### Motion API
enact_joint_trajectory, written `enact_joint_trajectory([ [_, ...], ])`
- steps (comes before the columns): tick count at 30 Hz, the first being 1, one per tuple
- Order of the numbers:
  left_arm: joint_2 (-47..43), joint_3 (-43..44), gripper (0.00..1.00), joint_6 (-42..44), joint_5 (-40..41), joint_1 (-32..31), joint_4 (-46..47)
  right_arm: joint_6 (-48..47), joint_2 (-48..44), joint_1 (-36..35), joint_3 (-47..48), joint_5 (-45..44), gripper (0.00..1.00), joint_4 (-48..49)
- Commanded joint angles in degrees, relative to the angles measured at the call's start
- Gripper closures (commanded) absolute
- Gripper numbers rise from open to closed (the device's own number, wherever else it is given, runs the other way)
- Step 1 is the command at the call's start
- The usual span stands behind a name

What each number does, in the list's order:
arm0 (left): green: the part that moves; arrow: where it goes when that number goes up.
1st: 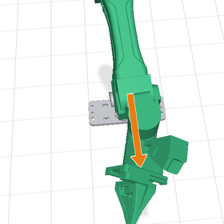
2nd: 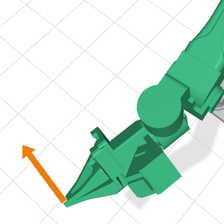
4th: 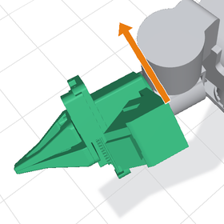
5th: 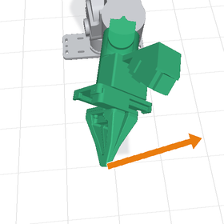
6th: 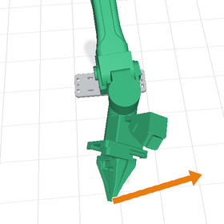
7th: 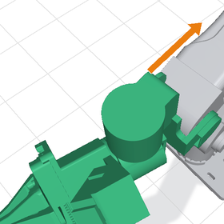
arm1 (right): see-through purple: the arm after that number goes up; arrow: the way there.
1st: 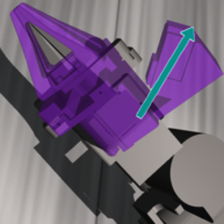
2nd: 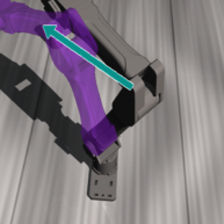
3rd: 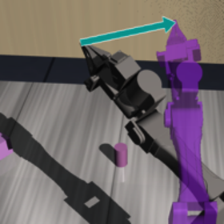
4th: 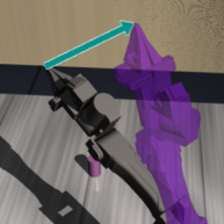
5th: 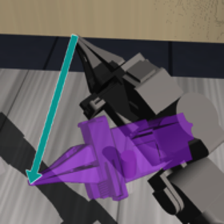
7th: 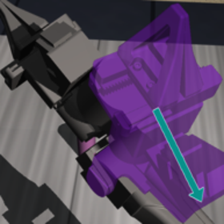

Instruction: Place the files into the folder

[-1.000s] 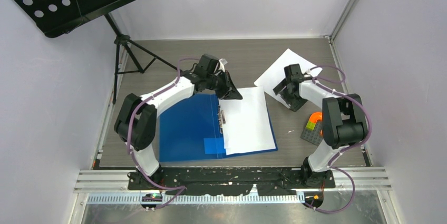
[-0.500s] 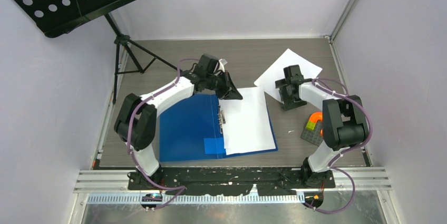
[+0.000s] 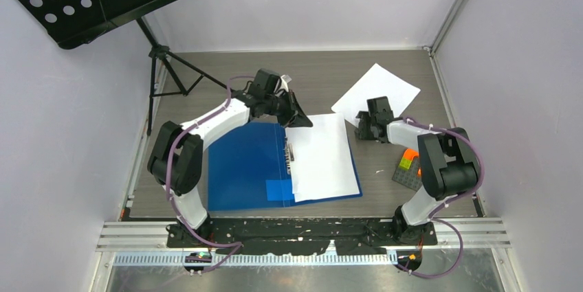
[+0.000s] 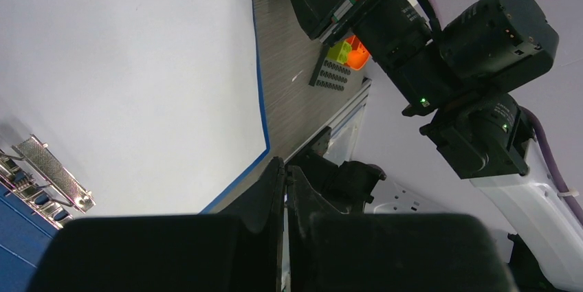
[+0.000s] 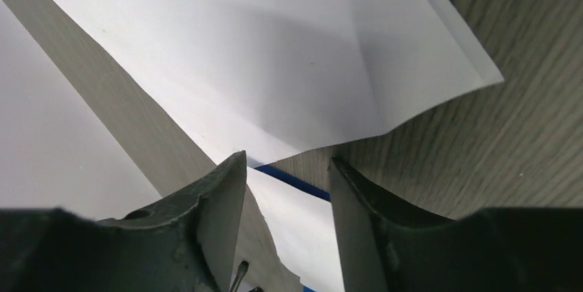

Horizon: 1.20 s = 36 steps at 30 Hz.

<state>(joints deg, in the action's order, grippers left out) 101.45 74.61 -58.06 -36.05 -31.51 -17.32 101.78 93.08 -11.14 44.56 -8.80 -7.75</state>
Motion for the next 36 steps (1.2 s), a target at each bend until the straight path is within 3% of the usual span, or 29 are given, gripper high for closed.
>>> enact_joint_trajectory([
  [1,-1.3,-0.3,0.97,0.3,-1.2,0.2,2.6,-0.9,3.7,-1.0,-2.3,-3.2,0.56,-8.6],
  [6,0.3,1.0,0.98,-0.9,-0.4,0.2,4.2,-10.2,0.1,-2.2,-1.0,-4.7,0.8,-8.0],
  [10,4.1,8.4,0.94,4.0,3.3,0.6,0.6,-24.1,-5.6,-3.6,6.1,-11.0,0.78,-13.1],
  [13,8.9,13.3,0.87,2.9,4.8,1.3,3.8,-32.8,-9.7,-1.7,9.0,-15.1,0.53,-17.5],
  [14,10.9,14.8,0.84,1.2,4.1,1.6,6.7,-33.8,-10.3,1.1,10.0,-15.0,0.49,-18.5],
  [17,18.9,21.7,0.73,-4.3,3.1,1.9,13.5,-40.9,-9.1,8.9,10.5,-9.3,0.26,-17.6],
  [20,29.1,34.6,0.69,-6.4,3.6,1.8,13.8,-46.2,-6.5,13.7,11.7,-5.3,0.13,-15.9],
  [24,40.0,48.6,0.64,-8.4,7.4,2.1,12.3,-52.2,-3.0,16.8,12.9,-4.0,0.04,-14.9],
  [28,46.7,58.0,0.58,-10.1,12.9,2.4,8.2,-54.1,0.6,17.5,13.3,-2.6,0.02,-14.4],
  [36,50.8,60.4,0.55,-17.2,26.3,-0.4,3.3,-54.2,6.7,17.5,13.9,2.9,0.01,-10.7],
])
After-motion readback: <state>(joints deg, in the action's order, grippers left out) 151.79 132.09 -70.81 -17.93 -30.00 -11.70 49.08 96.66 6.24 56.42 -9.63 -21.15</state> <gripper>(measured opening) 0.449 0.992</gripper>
